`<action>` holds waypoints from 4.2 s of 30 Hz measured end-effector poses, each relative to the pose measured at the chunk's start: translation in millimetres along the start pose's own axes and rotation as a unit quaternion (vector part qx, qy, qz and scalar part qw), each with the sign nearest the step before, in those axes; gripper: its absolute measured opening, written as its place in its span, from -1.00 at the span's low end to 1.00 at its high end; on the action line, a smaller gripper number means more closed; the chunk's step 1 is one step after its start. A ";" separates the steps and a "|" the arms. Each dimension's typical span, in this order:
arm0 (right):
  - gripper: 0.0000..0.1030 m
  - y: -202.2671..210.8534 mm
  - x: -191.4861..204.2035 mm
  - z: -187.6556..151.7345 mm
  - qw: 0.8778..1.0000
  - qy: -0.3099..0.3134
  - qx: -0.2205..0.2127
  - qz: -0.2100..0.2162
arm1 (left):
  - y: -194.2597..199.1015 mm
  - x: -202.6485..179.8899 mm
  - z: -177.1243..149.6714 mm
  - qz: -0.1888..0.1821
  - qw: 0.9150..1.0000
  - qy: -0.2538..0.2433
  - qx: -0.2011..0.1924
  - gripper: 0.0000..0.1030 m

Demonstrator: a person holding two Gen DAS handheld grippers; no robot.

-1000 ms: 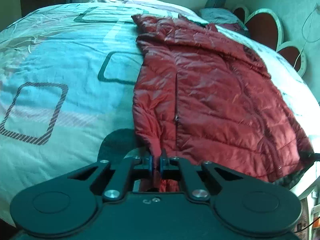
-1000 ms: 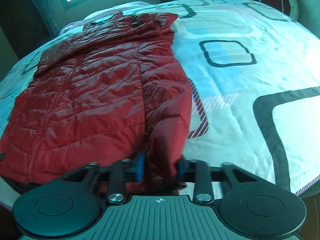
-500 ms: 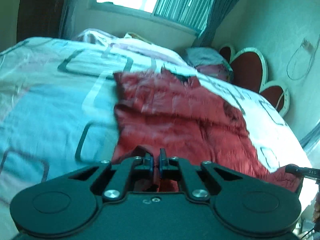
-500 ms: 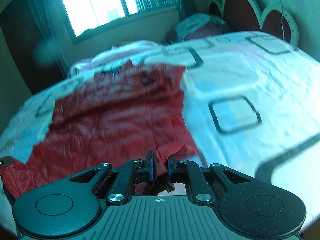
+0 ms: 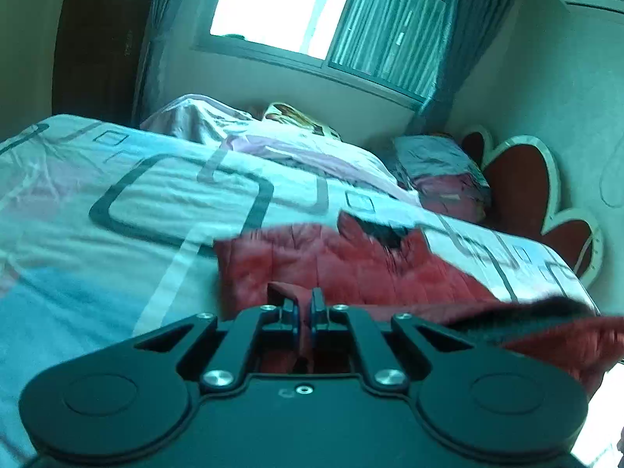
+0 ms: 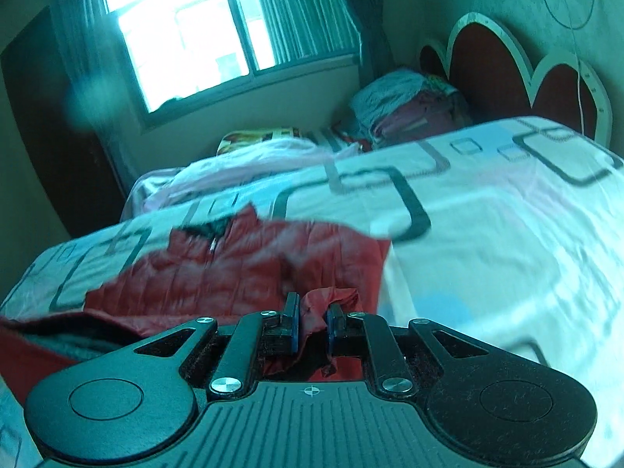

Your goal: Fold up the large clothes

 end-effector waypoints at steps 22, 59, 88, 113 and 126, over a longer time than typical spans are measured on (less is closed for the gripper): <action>-0.77 -237.7 -2.6 87.1 0.997 -0.025 0.015 -0.074 | -197.6 22.0 71.6 0.110 0.993 -0.022 0.027 -0.89; 0.19 -295.0 53.2 29.0 0.980 0.167 -0.023 -0.104 | -256.2 -28.0 31.7 0.162 0.976 -0.147 0.009 0.12; 0.19 -232.0 59.0 -24.4 0.983 0.163 -0.004 -0.088 | -202.3 -52.5 -14.5 0.131 0.980 -0.142 0.055 0.41; 0.19 -151.8 58.5 -51.1 0.983 0.177 0.005 -0.047 | -131.5 -56.6 -31.1 0.119 0.980 -0.150 0.051 0.35; 0.36 -178.2 13.3 -87.1 0.976 0.192 0.016 -0.097 | -155.2 -27.4 -72.8 0.123 0.980 -0.117 0.106 0.56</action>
Point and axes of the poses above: each gripper's, at about its wrist camera, not at the fingertips, and y roughly against the way its jaws point, x to its left, z to its top, the point moved 8 cm from there along -y, roughly the way its jaws point, and after that the axes turned 14 degrees about -y, right-handed, at the moved point
